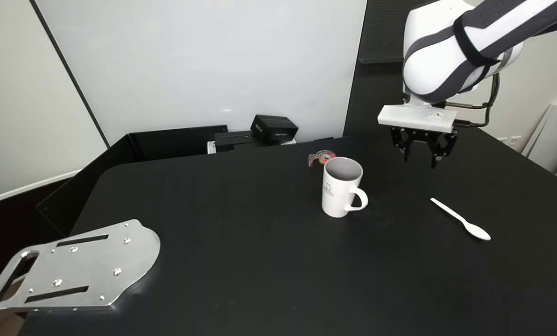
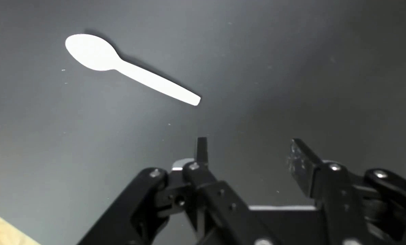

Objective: Remove the spoon from the mug cup and place it on the table

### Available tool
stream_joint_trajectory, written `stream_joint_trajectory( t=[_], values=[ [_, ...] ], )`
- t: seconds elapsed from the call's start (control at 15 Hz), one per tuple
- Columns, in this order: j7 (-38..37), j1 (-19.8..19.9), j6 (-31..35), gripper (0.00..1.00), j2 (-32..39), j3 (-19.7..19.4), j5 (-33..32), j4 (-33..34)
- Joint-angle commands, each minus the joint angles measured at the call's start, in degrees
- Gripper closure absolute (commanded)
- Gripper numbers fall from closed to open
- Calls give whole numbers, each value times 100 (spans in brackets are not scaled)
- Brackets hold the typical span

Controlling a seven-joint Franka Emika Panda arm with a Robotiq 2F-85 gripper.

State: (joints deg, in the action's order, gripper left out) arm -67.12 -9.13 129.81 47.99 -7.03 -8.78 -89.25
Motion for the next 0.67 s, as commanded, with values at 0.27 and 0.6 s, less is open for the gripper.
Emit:
stream_joint_trajectory(
  t=[0.27, 0.6],
  values=[
    [-324, -125, 1986, 0, -498, -67, 646, -904],
    [-60, -134, 1903, 0, -243, -88, 687, -635]
  ],
)
